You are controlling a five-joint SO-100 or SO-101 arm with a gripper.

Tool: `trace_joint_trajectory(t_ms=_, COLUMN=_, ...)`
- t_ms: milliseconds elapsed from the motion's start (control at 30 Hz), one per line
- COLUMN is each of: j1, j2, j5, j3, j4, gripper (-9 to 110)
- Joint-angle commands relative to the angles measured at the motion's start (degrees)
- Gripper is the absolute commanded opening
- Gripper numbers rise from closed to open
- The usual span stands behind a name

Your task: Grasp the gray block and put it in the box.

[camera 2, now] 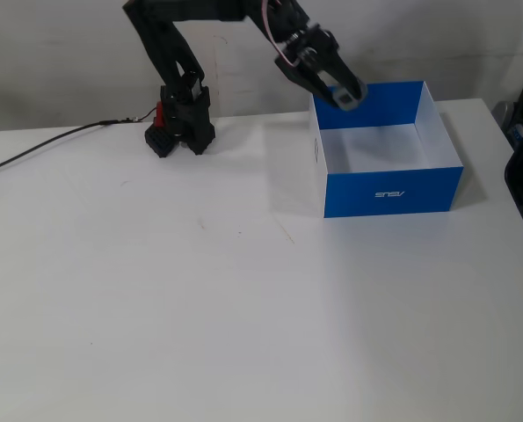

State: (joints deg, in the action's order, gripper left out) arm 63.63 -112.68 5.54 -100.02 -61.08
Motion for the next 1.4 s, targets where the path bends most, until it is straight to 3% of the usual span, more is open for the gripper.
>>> trace_joint_trajectory(t_ms=0, j1=2.81, j2=4.04, j5=-0.53, j3=5.01, j4=3.87, gripper=0)
trace_joint_trajectory(t_ms=167, j1=5.54, j2=11.34, j5=-0.44, j3=9.84, j4=5.01, gripper=0)
trace_joint_trajectory(t_ms=300, j1=5.36, j2=14.15, j5=6.06, j3=12.13, j4=3.96, gripper=21)
trace_joint_trajectory(t_ms=533, j1=3.43, j2=13.54, j5=7.38, j3=10.99, j4=3.52, gripper=25)
trace_joint_trajectory(t_ms=633, j1=3.25, j2=13.27, j5=7.38, j3=11.95, j4=2.46, gripper=22)
trace_joint_trajectory(t_ms=767, j1=3.52, j2=14.33, j5=6.5, j3=16.52, j4=-2.81, gripper=0)
trace_joint_trajectory(t_ms=1067, j1=-0.09, j2=9.23, j5=6.94, j3=19.07, j4=-10.72, gripper=0)
trace_joint_trajectory(t_ms=1367, j1=-14.24, j2=3.69, j5=6.42, j3=20.83, j4=-17.84, gripper=0)
